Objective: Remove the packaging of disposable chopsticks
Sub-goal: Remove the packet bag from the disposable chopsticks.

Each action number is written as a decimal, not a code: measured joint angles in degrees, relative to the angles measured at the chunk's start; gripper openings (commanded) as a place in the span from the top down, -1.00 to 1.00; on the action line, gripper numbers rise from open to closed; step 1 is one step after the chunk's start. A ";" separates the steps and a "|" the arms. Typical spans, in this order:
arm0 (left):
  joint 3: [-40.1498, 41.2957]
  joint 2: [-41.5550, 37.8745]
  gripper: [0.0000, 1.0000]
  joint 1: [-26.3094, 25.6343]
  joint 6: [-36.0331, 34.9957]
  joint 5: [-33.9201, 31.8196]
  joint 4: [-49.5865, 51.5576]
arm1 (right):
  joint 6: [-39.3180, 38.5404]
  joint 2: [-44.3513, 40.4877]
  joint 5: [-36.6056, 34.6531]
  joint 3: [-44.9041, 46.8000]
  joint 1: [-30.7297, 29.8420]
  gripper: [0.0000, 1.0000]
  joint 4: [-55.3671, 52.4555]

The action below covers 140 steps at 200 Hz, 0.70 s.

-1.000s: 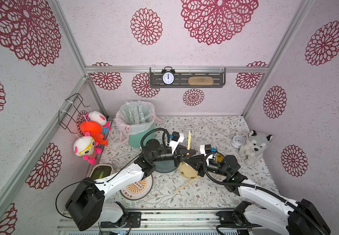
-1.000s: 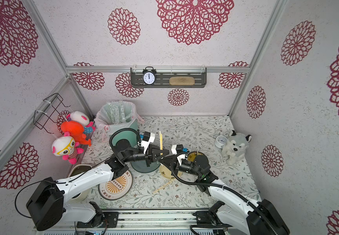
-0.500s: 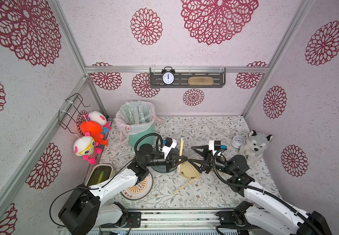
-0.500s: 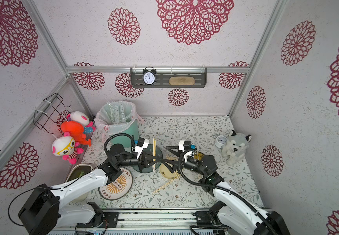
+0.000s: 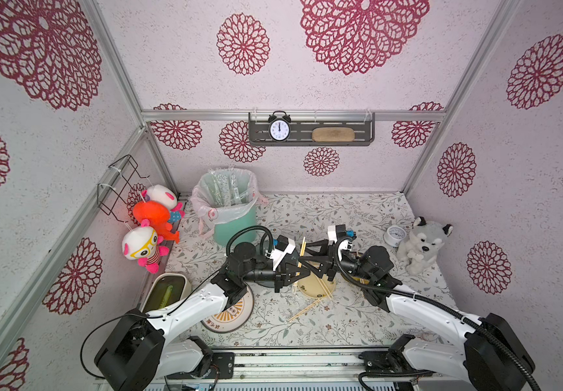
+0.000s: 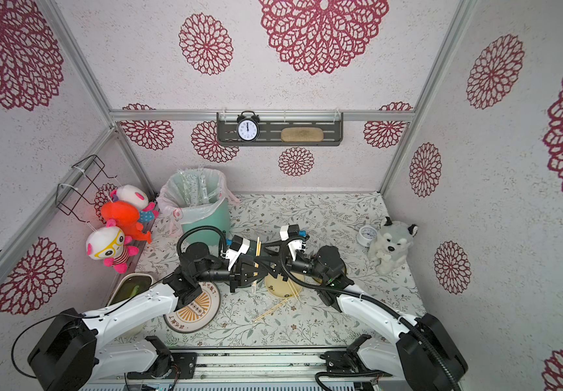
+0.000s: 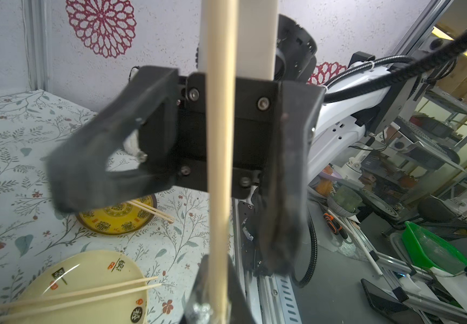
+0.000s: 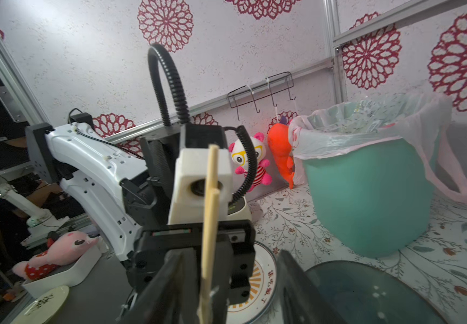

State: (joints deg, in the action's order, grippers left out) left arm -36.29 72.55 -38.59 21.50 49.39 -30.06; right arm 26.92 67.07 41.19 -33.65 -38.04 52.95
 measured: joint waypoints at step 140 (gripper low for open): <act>-0.42 1.20 1.00 0.15 -1.57 -1.49 1.31 | 0.13 0.74 0.61 -1.01 -0.13 1.00 -1.81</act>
State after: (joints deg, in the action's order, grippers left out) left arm -36.71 73.76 -38.44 19.92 47.90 -28.75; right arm 27.05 67.81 41.80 -34.65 -38.17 51.13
